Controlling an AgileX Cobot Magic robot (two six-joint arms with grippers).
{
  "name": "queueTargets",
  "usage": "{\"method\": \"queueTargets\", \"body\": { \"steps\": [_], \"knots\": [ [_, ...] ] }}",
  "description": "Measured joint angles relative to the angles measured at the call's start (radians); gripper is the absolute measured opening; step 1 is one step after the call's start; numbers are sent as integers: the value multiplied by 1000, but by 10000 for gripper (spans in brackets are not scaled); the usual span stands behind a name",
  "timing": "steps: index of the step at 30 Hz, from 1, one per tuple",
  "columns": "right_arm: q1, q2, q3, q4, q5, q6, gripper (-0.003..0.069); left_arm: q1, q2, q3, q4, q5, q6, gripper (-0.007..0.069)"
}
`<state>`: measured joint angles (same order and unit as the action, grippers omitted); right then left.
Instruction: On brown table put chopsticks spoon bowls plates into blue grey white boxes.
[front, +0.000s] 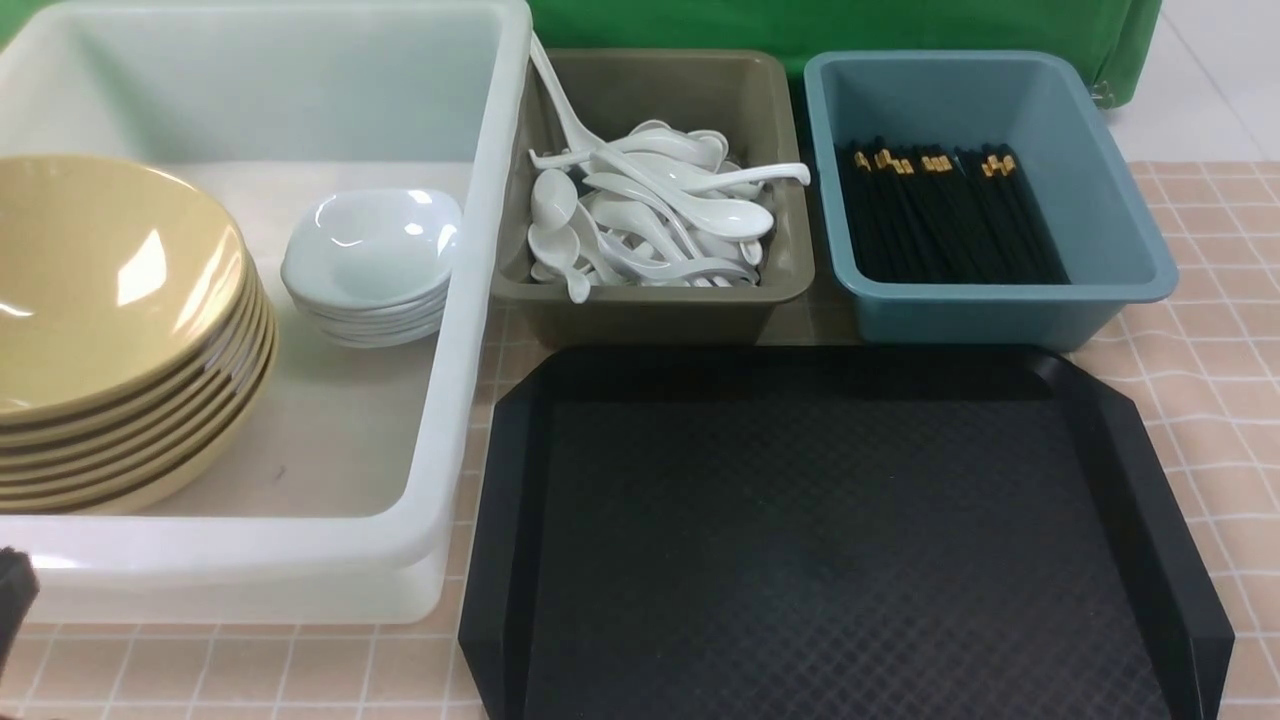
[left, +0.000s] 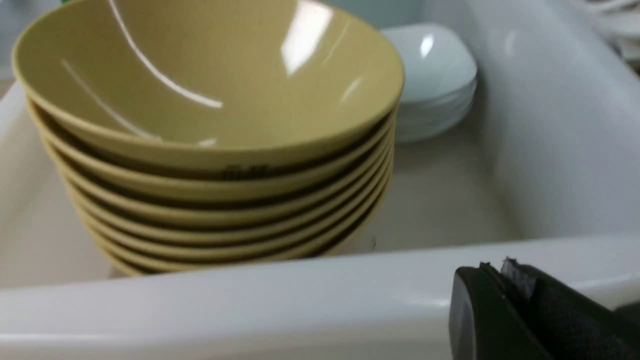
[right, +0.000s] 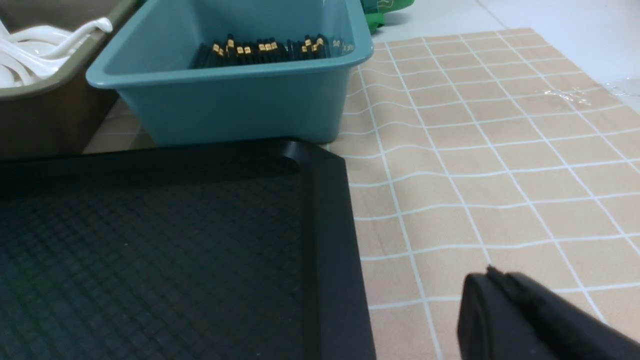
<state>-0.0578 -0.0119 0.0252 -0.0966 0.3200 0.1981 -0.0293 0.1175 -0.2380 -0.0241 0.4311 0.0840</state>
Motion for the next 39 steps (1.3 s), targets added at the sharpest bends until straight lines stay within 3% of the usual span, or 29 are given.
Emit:
{"method": "queueTargets", "body": {
  "steps": [4,6,14,39],
  "knots": [
    [0,0,0,0,0,0,49,1,-113,207,-10,-301,0,1],
    [0,0,0,0,0,0,50,7,-124,246,-13,-336,0,1],
    [0,0,0,-1,0,0,58,75,-129,263,-42,-125,-2,1],
    [0,0,0,-1,0,0,89,83,-130,263,-44,-123,2,1]
  ]
}}
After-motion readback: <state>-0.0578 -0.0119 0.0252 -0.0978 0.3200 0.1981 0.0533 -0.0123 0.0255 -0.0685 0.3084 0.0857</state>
